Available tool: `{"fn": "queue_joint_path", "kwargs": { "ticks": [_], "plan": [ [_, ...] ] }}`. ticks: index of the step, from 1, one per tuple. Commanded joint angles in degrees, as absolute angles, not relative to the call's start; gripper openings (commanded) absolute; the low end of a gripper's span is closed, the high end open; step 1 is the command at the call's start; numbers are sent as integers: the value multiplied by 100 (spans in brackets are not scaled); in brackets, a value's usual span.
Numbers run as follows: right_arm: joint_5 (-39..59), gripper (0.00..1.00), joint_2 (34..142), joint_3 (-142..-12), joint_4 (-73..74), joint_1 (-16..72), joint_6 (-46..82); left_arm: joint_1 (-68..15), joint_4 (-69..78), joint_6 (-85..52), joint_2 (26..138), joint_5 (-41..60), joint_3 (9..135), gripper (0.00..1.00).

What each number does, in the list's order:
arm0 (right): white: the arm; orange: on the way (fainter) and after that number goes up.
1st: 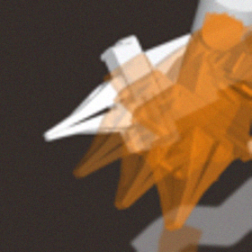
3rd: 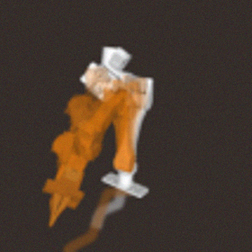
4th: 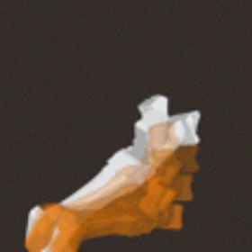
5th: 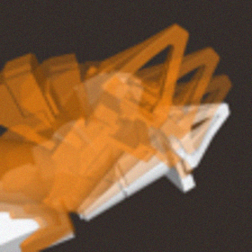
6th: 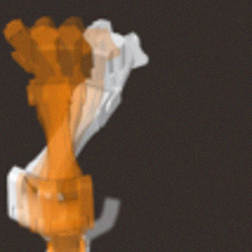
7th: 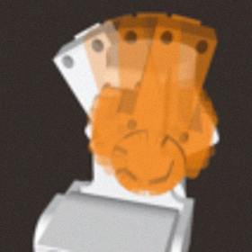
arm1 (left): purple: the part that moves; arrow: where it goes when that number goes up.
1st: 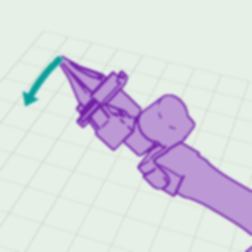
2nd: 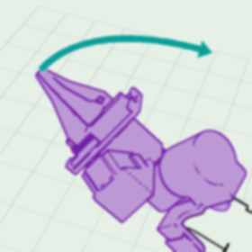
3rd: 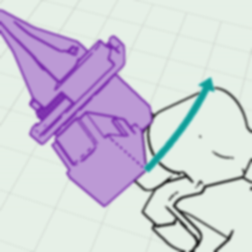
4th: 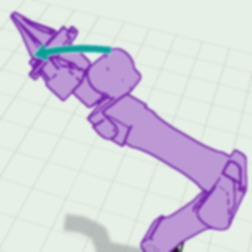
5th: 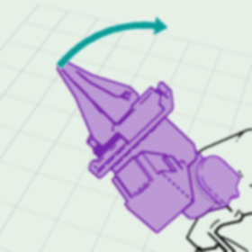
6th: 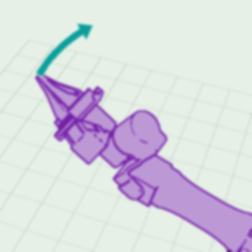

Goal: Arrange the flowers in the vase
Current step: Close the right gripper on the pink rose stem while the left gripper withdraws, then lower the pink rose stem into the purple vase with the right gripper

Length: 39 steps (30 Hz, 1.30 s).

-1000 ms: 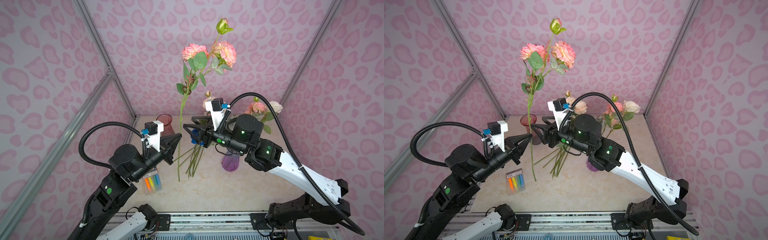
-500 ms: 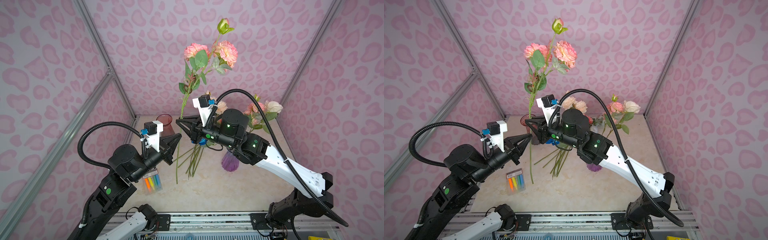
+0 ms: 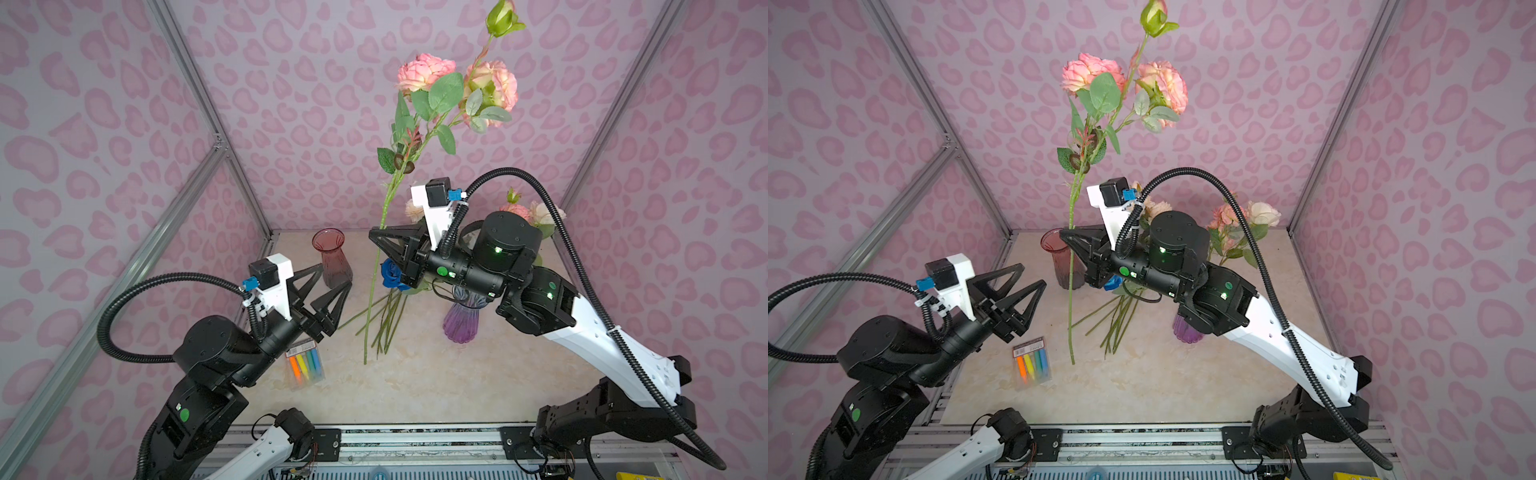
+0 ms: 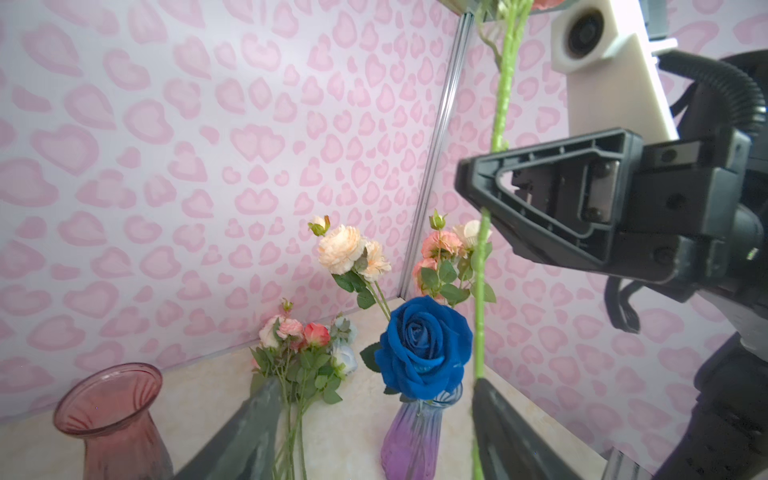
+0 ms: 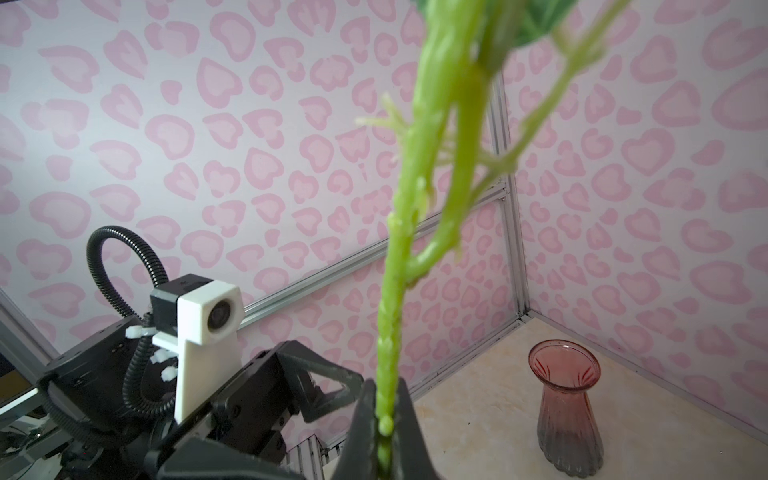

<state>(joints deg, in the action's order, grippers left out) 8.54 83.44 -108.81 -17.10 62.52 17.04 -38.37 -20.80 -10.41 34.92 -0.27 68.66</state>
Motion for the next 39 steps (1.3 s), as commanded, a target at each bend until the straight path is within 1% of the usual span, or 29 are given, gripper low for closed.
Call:
{"fn": "queue_joint_path", "kwargs": {
  "ticks": [1,6,12,15,17,19,24,28,33,35,39],
  "plan": [
    [356,4,7922,-10583,-2408,6284,1399,-3840,-2282,-808,3370,-541,6803,75],
    [-555,4,7144,-10124,-3067,6284,1008,-3840,-2306,-774,3387,-710,6741,75],
    [-2274,4,6647,-10073,-3888,6213,281,-3840,-2288,-841,3532,-918,6609,75],
    [-2843,4,6490,-10029,-3748,6030,-53,-3841,-2209,-943,3560,-1134,6434,75],
    [-3232,4,6434,-9941,-3368,5895,-348,-3839,-2151,-1097,3577,-1356,6264,75],
    [-3412,4,6440,-9804,-2935,5660,-642,-3841,-2072,-1260,3584,-1533,6070,75],
    [-3369,4,6739,-9598,-2107,4875,-985,-3832,-2127,-1630,3759,-1761,5688,75],
    [-2791,4,7064,-9592,-1864,4270,-744,-3830,-2103,-1901,3788,-1802,5397,75],
    [-2301,4,7166,-9244,-1573,3847,-432,-3815,-2057,-2006,3760,-1712,5141,75],
    [-2276,4,7123,-9030,-1326,3769,-428,-3814,-2044,-2030,3766,-1641,5088,75],
    [-2065,5,7150,-8803,-1553,3622,-7,-3806,-1979,-2064,3813,-1591,5022,75]
  ]
}}
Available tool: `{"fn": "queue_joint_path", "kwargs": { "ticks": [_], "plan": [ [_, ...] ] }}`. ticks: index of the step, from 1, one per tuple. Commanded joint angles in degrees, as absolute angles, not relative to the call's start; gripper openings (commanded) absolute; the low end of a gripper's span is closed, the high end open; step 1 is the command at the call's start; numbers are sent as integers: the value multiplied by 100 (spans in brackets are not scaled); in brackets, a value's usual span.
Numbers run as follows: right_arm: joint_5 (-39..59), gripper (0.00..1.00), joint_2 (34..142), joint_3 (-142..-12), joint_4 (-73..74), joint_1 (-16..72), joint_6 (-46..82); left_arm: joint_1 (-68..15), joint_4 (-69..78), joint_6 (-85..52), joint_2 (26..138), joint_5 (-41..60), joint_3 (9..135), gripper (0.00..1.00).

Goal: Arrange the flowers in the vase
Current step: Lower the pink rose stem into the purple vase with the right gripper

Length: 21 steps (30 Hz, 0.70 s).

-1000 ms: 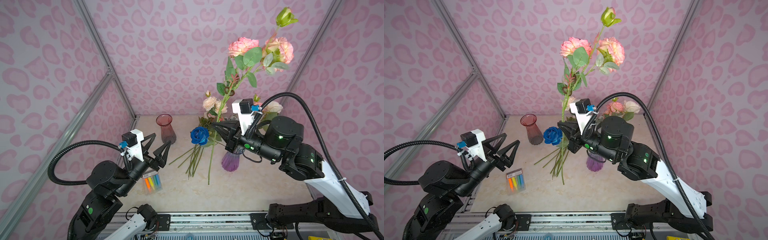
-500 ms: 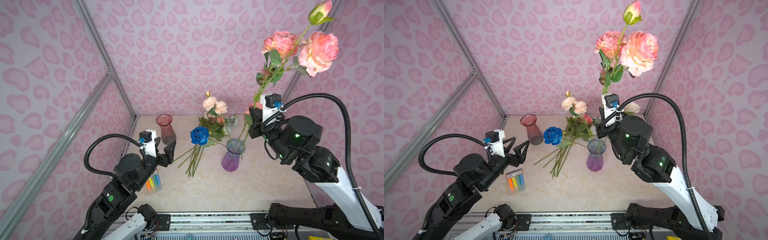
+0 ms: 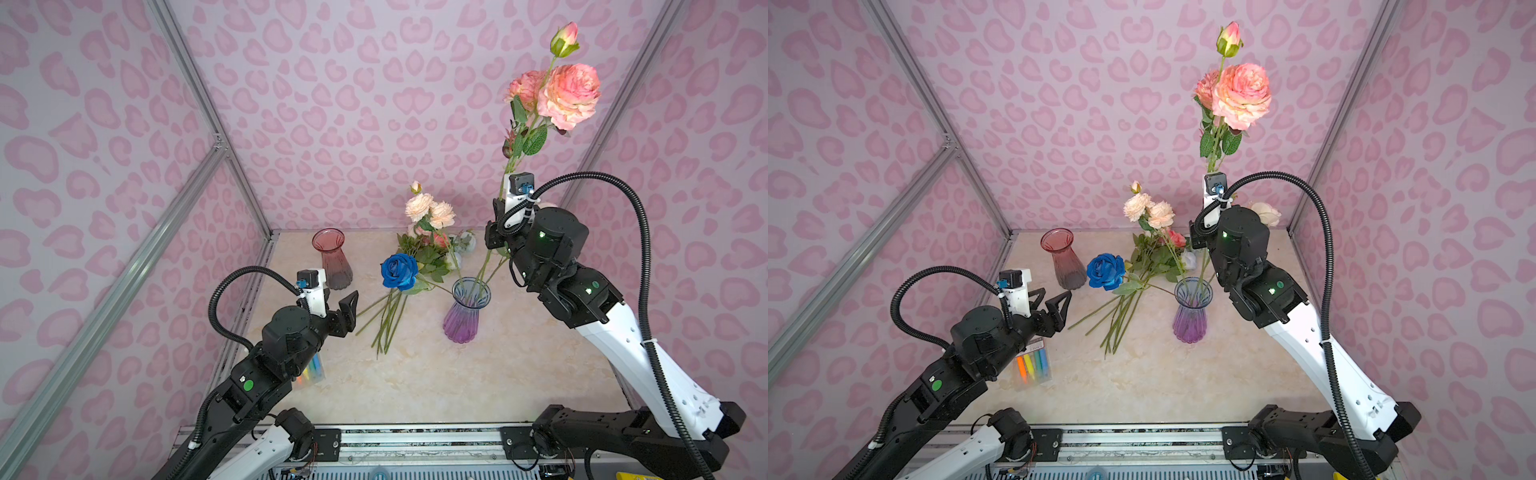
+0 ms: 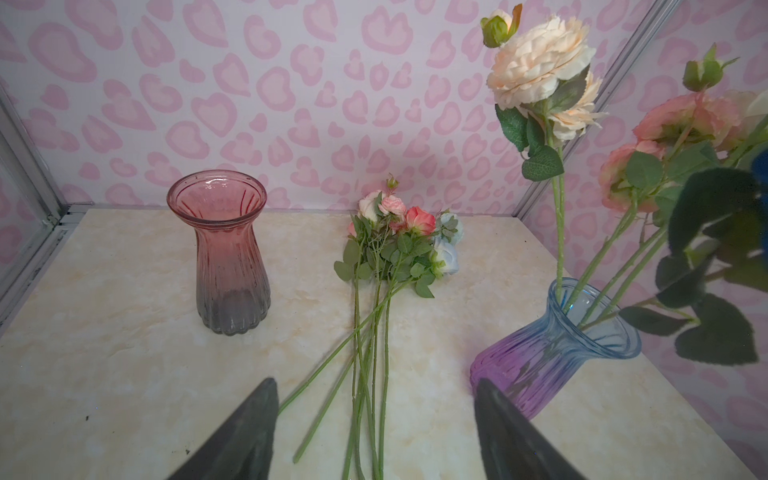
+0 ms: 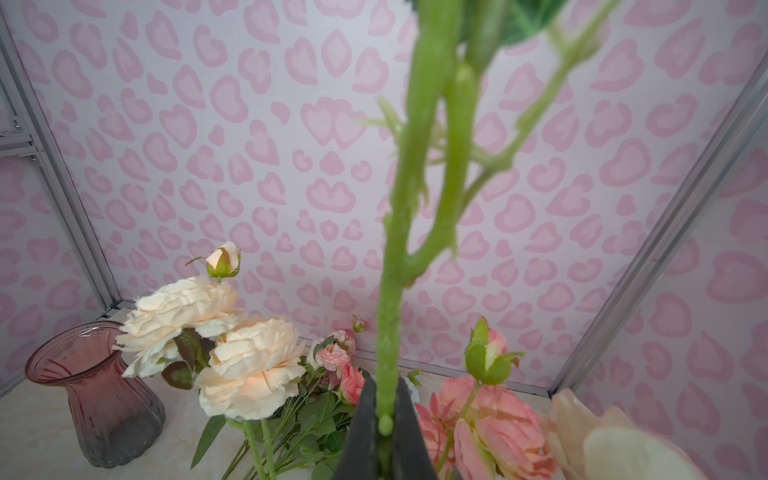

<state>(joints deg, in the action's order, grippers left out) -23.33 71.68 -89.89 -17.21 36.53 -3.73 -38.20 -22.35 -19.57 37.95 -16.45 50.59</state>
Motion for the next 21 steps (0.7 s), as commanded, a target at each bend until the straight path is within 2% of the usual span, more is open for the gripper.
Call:
{"fn": "queue_joint_path", "kwargs": {
  "ticks": [1,4,10,12,17,21],
  "plan": [
    [-1983,6,7084,-8572,-1463,3629,160,-3805,-1965,-2073,3831,-1606,4997,75],
    [-1865,7,7003,-7654,-1331,3622,510,-3792,-1896,-2139,3904,-1603,4889,75],
    [-1775,9,6865,-6747,-1291,3701,897,-3770,-1911,-2306,4177,-1472,4863,75],
    [-1797,14,6840,-6620,-1333,3700,945,-3764,-1857,-2362,4248,-1409,4834,75],
    [-1836,35,6666,-6533,-1508,3709,1018,-3754,-1837,-2495,4503,-1413,4880,76],
    [-1855,40,6407,-6413,-1570,3709,1161,-3698,-1847,-2648,4830,-1506,4921,76]
  ]
}}
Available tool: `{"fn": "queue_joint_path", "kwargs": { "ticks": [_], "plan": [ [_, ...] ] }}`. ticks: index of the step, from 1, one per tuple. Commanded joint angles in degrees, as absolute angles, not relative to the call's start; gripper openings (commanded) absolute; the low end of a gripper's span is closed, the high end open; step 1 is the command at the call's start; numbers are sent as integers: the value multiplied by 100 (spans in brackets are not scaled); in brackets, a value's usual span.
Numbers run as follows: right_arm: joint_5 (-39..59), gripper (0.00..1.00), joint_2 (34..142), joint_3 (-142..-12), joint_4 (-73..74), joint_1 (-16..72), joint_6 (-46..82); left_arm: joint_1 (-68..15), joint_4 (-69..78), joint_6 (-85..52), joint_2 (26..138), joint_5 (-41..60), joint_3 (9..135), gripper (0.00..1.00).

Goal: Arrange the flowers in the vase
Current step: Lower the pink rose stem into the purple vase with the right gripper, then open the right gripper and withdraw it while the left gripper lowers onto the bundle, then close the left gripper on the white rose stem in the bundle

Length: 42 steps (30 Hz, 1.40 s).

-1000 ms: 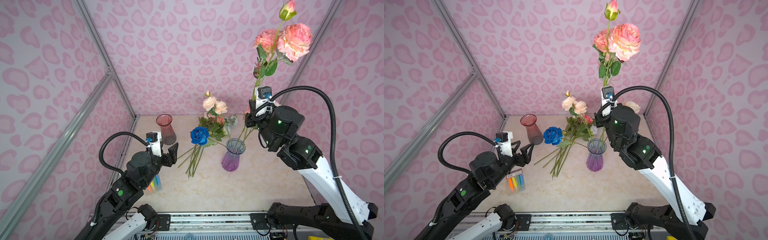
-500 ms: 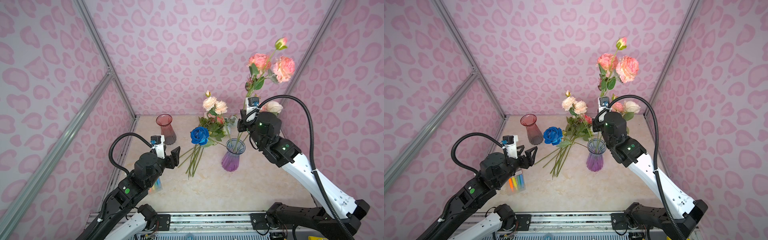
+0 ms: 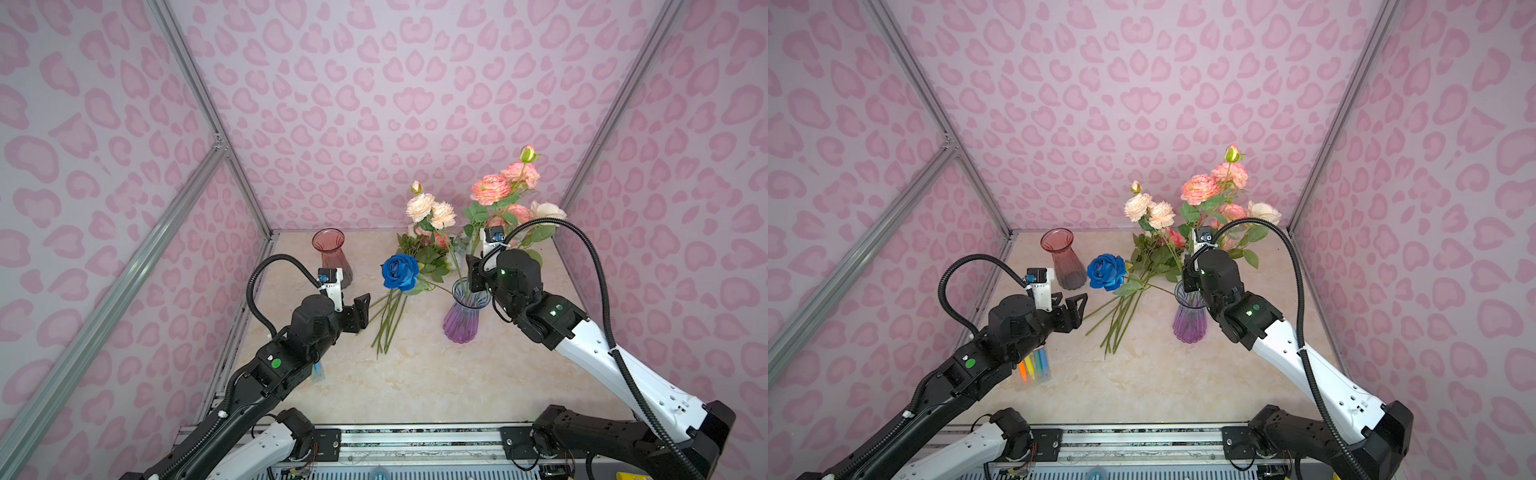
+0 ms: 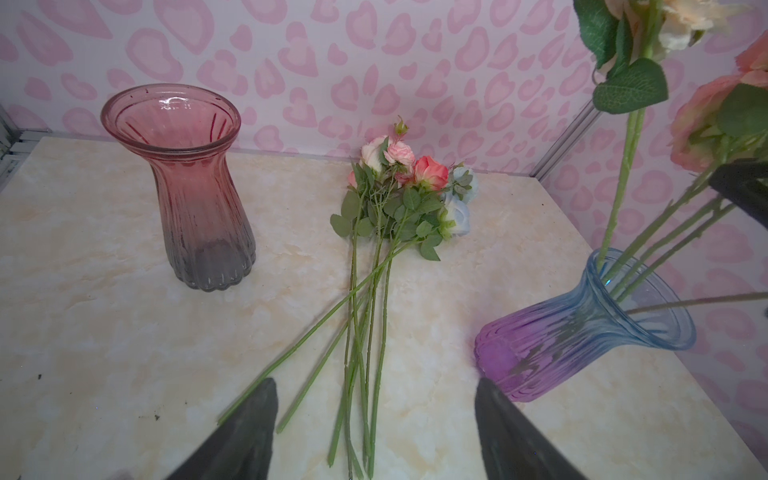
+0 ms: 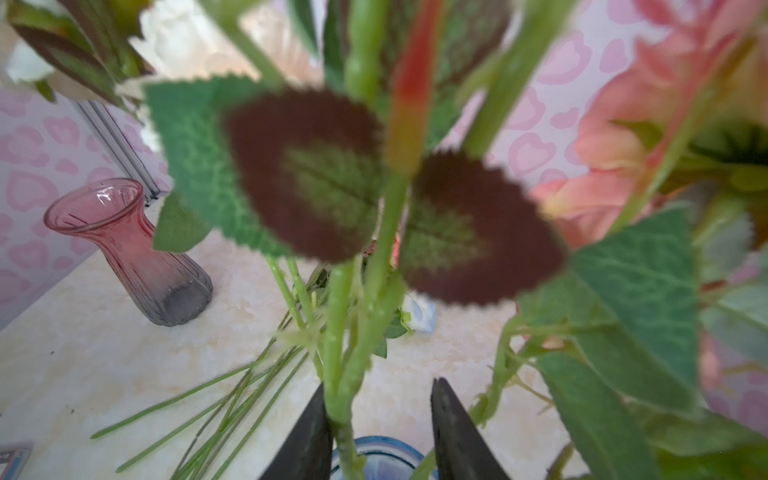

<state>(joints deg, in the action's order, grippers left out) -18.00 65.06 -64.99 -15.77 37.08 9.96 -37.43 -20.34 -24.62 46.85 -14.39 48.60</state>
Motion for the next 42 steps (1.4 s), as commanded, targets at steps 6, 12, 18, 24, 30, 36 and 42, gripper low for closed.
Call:
{"fn": "queue_joint_path", "kwargs": {
  "ticks": [6,12,18,24,30,36,42],
  "plan": [
    [-2131,41,5709,-6065,-1655,3945,1351,-3272,-1893,-2990,5803,-1248,4988,73],
    [-2138,42,4973,-5866,-1811,4272,1514,-3128,-1694,-2829,7170,-1112,5393,67],
    [-2078,41,4540,-5835,-2031,4349,1607,-3129,-1757,-2359,8980,-855,6483,58],
    [-2153,42,4123,-5473,-2132,4342,1699,-3135,-2098,-1824,10727,-449,7961,47],
    [-2307,44,3693,-5187,-2320,4284,1793,-3508,-2485,-878,11558,-794,8776,51],
    [-2100,45,3533,-5071,-2307,4070,1863,-3568,-2666,-504,12261,-919,9407,50],
    [-1999,46,3458,-5062,-2396,3975,1887,-3553,-2836,-133,12765,-1370,9881,45]
  ]
}}
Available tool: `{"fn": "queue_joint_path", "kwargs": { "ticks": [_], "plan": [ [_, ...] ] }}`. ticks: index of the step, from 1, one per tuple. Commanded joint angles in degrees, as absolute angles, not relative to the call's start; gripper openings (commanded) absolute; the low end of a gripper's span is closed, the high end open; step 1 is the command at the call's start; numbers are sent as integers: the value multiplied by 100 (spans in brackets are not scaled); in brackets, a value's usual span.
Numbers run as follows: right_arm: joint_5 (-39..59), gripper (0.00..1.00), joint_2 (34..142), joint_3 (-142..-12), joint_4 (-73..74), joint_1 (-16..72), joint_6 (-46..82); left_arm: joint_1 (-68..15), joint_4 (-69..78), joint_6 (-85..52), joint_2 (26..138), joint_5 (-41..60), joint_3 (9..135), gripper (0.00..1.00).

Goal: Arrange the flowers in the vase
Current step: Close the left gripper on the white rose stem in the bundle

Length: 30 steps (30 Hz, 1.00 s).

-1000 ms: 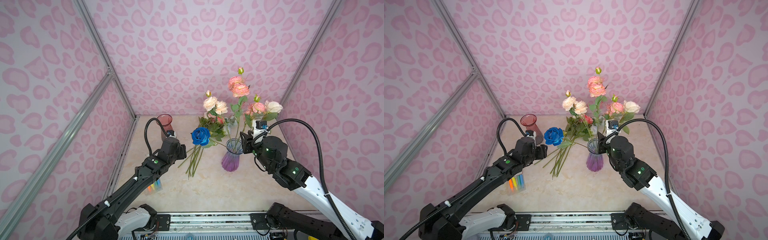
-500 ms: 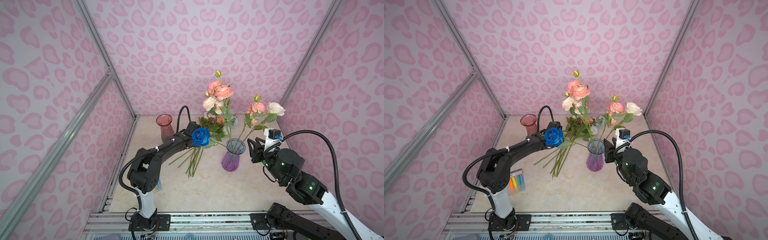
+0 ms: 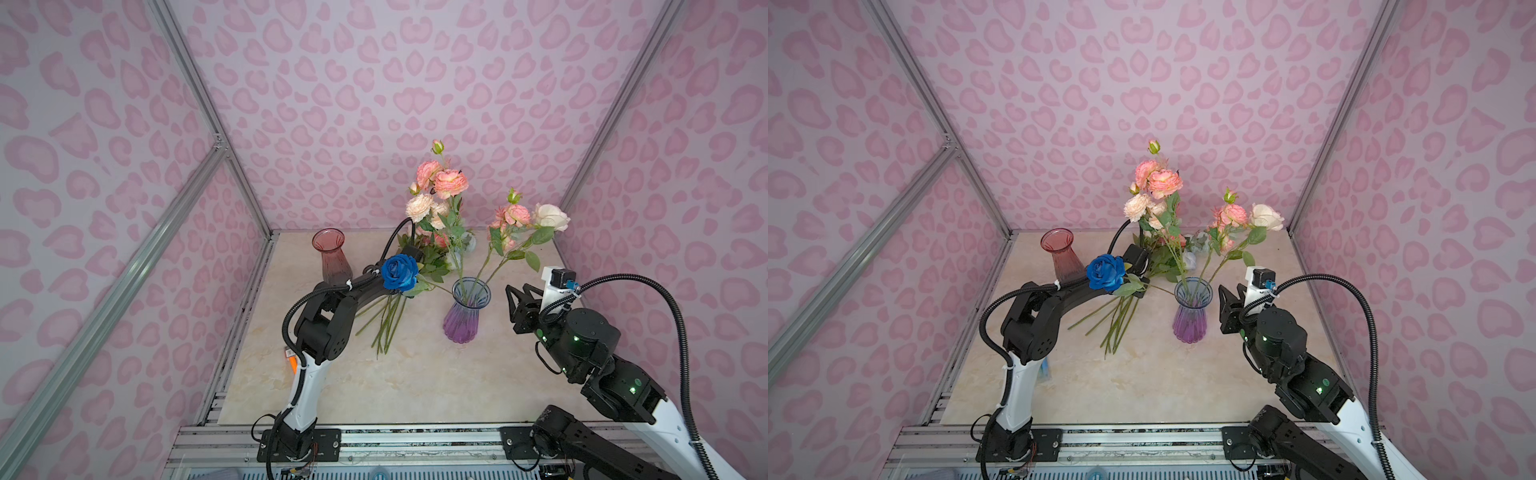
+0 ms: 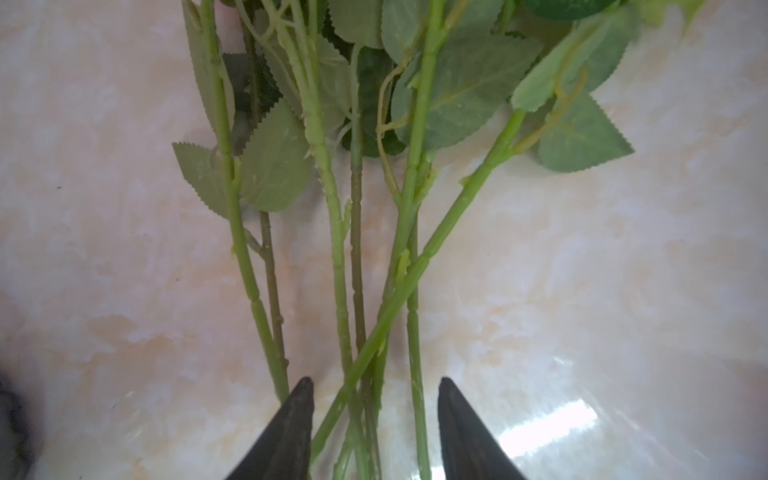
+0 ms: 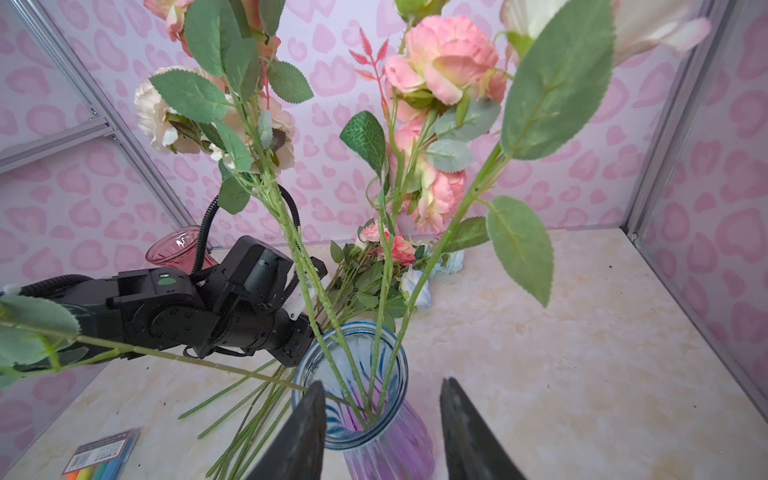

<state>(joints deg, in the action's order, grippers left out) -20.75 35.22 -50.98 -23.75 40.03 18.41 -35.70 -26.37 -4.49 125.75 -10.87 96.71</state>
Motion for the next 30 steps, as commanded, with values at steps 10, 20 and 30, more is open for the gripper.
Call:
{"fn": "queue_joint_path", "kwargs": {
  "ticks": [10,20,30],
  "plan": [
    [-1961,46,3402,-4980,-2369,3938,1960,-3419,-2812,-130,12769,-1047,9980,22],
    [-1925,46,3404,-4937,-2288,3941,1970,-3419,-2835,-296,12322,-760,9872,4],
    [-1942,46,3325,-4939,-2285,3941,1953,-3432,-2780,-684,11441,-331,9316,3]
  ]
}}
